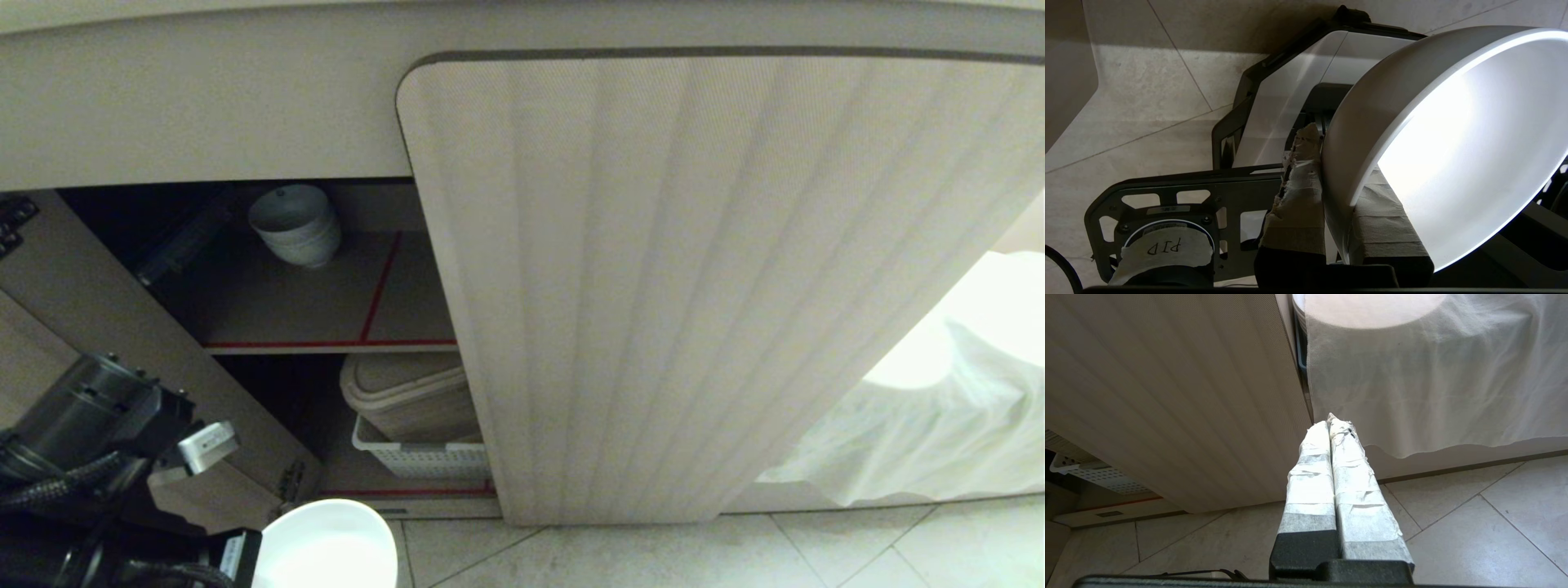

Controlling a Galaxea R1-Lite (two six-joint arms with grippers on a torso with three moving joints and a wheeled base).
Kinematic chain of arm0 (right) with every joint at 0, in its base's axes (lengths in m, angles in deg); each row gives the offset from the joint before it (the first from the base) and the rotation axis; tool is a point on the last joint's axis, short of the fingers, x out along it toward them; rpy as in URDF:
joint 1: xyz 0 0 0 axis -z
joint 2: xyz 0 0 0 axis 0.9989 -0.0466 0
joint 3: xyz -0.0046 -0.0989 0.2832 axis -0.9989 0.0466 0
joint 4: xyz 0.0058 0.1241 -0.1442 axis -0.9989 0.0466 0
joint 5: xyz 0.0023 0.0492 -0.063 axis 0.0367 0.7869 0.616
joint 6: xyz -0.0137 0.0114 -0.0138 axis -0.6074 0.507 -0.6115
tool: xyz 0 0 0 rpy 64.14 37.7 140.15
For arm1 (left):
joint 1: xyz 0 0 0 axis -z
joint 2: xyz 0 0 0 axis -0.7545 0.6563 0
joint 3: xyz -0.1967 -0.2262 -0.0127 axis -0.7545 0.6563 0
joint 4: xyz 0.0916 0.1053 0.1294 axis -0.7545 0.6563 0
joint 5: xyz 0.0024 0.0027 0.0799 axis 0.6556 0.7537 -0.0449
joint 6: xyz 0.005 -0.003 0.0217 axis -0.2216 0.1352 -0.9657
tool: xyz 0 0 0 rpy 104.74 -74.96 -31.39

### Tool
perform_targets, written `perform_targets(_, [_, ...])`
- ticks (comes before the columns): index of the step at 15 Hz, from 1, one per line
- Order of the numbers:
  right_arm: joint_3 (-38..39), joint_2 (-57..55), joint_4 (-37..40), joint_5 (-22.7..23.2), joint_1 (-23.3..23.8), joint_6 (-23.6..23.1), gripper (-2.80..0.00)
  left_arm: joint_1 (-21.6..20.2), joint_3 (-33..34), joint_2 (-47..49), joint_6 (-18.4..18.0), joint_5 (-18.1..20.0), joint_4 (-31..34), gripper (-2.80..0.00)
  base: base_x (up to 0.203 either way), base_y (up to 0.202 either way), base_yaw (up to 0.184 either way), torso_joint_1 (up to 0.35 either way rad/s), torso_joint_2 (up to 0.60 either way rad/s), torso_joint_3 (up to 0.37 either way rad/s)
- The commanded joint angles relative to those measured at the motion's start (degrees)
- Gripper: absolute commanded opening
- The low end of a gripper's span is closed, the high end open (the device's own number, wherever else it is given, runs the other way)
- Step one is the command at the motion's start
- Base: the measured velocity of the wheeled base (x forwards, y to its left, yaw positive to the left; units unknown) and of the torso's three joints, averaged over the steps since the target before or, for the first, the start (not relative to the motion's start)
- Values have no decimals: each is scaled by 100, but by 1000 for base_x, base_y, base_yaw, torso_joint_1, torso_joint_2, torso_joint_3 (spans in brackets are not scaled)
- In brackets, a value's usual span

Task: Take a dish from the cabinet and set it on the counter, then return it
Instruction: Put it back into the cabinet

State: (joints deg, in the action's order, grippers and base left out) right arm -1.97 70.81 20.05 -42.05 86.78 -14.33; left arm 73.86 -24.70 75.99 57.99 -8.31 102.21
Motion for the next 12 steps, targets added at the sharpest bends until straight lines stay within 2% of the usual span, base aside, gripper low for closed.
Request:
perform_targets(1, [1,-7,-3,-1,2,5,-280,-1,0,-8,28,7,20,-280,0,0,0,0,0,0])
perform_targets(6, [1,-7,-3,-1,2,5,-280,-2,17,17,73,16,1,-280,0,0,0,0,0,0])
perform_targets(9, [1,-7,-3,-1,2,5,-280,-1,32,171,584,16,-277,-280,0,0,0,0,0,0])
perform_targets(11, [1,-7,-3,-1,2,5,-280,-1,299,175,647,6,-528,-280,0,0,0,0,0,0])
perform_targets(12, [1,-7,-3,-1,2,5,-280,-10,468,175,683,-1,-862,-280,0,0,0,0,0,0])
